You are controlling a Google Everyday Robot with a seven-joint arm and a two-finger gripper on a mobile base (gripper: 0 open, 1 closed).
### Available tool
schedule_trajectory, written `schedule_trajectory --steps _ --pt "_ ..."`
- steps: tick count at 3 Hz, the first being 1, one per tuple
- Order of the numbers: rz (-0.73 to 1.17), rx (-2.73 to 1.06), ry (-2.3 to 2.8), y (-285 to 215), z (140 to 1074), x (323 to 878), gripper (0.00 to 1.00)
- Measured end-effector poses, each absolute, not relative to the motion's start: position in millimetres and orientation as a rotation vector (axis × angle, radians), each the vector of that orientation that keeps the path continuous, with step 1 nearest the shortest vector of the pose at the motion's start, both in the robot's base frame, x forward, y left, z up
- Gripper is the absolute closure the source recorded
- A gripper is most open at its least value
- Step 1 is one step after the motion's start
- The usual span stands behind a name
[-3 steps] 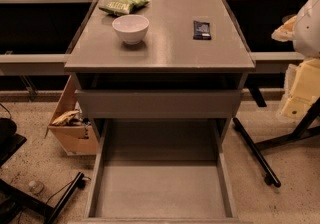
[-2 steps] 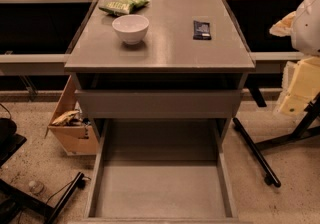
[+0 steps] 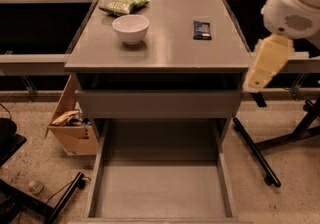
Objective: Place rxbar blueberry into top drawer
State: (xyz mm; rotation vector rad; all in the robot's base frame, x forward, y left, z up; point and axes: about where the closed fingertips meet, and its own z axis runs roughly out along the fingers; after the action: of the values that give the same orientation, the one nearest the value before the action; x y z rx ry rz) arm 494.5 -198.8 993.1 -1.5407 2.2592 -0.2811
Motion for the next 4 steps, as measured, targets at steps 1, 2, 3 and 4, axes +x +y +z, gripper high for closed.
schedule_trajectory --steps 1,2,3,4 --pt "-0.401 -1.399 2.431 -206.1 999.4 545.2 0.00" --pt "-0.584 -1.085 2.597 -234.7 1017.9 598.3 0.00" --pt "-0.790 -0.833 2.608 -252.0 1048.0 645.0 0.00" --pt "-0.822 -0.802 2.559 -257.9 1061.7 654.9 0.00"
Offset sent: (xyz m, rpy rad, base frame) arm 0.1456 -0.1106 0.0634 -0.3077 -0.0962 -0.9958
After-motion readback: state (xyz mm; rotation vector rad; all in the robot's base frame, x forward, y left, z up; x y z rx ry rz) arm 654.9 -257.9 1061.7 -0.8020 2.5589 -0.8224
